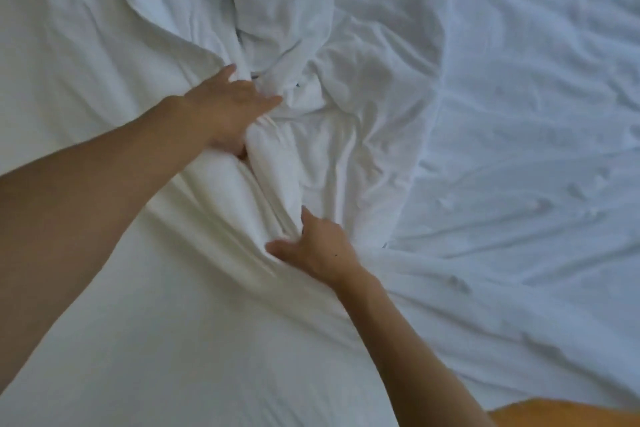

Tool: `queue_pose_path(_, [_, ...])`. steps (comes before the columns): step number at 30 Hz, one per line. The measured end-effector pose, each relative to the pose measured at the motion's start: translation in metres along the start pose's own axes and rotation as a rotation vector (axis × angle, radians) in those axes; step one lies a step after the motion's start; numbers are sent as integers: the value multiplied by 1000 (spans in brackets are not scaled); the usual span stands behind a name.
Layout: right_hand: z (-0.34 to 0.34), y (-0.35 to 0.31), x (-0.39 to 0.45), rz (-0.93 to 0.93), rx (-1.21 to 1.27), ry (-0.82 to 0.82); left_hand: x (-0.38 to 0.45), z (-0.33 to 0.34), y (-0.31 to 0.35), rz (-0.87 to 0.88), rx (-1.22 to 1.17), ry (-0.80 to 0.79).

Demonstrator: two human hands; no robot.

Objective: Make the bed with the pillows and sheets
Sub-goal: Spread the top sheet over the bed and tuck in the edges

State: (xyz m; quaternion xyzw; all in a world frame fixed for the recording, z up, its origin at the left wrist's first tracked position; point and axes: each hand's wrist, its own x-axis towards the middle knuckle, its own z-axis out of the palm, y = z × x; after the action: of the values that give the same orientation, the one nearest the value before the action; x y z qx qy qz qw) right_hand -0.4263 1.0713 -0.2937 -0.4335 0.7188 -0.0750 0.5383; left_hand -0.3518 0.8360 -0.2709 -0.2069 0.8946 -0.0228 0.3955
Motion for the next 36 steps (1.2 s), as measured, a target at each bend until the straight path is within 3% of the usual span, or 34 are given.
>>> queue_pose_path(3, [26,-2,-16,-83,-61,-46,-33,28,-1,18,139,-52])
queue_pose_path(7, [43,-6,-23,-146,-97,-15,-74,61,-8,48,175,138])
queue_pose_path(10, [56,-7,-30,-166,-107,13,-101,85,-18,102,93,449])
queue_pose_path(17, [123,-16,-89,-108,-4,-22,-212,159,19,3,-144,557])
queue_pose_path(21, [200,-10,-141,-139,-143,-33,-305,245,64,21,-299,682])
queue_pose_path(23, [253,2,-174,-98,-259,-81,-357,307,112,0,-397,606])
queue_pose_path(25, [301,19,-205,-37,-387,-162,-402,369,178,1,-526,298])
queue_pose_path(27, [339,38,-230,62,-432,-162,-430,409,228,112,-578,29])
queue_pose_path(29, [371,52,-247,164,-476,-199,-440,415,246,225,-603,-87])
queue_pose_path(30, [384,52,-251,206,-504,-229,-438,409,245,244,-613,-11])
queue_pose_path(32, [411,51,-249,186,-501,-126,-426,394,225,195,-649,321])
queue_pose_path(34, [426,35,-232,80,-404,154,-395,375,187,166,-656,668])
queue_pose_path(36, [433,0,-208,-43,-270,457,-354,358,137,57,-519,862])
